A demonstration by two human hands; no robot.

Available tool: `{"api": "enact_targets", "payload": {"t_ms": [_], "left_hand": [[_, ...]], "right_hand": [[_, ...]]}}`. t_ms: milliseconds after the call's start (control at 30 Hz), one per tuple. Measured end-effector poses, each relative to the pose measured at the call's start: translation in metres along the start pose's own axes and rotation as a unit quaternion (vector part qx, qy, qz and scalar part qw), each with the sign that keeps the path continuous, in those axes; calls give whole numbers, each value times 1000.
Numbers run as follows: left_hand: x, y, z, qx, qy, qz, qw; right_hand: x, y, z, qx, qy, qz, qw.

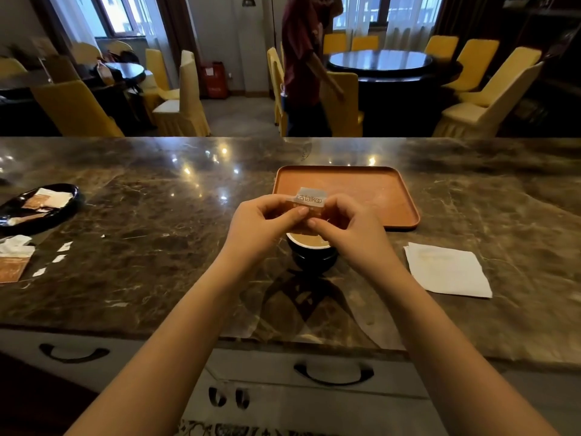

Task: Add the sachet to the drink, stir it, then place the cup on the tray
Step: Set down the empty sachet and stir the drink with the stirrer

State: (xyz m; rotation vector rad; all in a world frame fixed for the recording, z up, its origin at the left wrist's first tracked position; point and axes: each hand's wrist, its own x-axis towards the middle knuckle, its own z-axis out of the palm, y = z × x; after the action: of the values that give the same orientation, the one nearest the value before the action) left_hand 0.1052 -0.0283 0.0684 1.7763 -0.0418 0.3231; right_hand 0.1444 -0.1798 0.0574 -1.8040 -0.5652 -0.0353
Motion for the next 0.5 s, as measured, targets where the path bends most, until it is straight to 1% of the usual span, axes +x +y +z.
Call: {"api": "enact_targets", "payload": {"t_ms": [67,167,267,333,400,433,500], "left_hand": [[-4,-1,-4,-11,5,-10,1000],[-8,-6,-15,7,24,-23,999],[-15,-21,-31,23,54,-46,997],[-20,-39,-42,27,59,-86,994],[-24,-58,-52,51,60,-135,988],[-25,-67,-57,75,63,-149,984],[-27,-82,-63,114,64,-158,979]], "right_hand": [[-3,-2,0,-4,-15,2,1000],[-11,1,-5,-26,-16,9,999],[-26,18,-15,-102,-6,31,994],[-39,36,-21,-209,-16,55,976],[-51,55,-23,-320,-44,72,944],[-57,64,-21,-354,-62,71,930],[-67,78,-16,-389,-87,55,916]]}}
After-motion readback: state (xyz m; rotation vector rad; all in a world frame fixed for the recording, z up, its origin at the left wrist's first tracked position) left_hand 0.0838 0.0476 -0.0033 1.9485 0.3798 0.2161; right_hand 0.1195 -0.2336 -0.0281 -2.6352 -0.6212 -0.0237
